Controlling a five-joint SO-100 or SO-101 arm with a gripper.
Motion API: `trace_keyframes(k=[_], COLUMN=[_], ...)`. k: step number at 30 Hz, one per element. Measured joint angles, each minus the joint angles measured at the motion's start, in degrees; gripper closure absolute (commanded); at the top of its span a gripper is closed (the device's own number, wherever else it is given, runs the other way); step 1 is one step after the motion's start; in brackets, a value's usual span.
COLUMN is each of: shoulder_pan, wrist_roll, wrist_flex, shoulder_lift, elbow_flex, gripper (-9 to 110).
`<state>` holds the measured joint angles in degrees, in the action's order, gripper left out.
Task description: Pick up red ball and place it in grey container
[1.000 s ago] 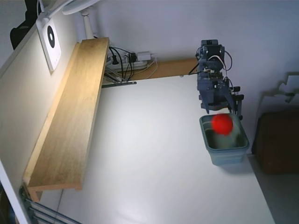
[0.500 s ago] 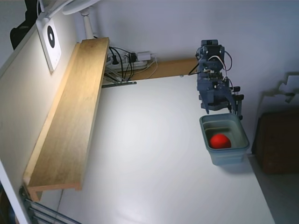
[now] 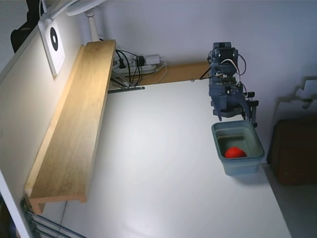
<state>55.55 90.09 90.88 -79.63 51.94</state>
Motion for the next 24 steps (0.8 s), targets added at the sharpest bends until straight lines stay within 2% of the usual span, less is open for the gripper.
trace_keyframes(k=[9, 24], shoulder_pan=[-2.64, -16.35], wrist_roll=[0.0, 0.09], wrist_flex=[0.0, 1.76], shoulder_lift=[0.0, -5.89], elbow_flex=[0.0, 3.25], gripper=[66, 74])
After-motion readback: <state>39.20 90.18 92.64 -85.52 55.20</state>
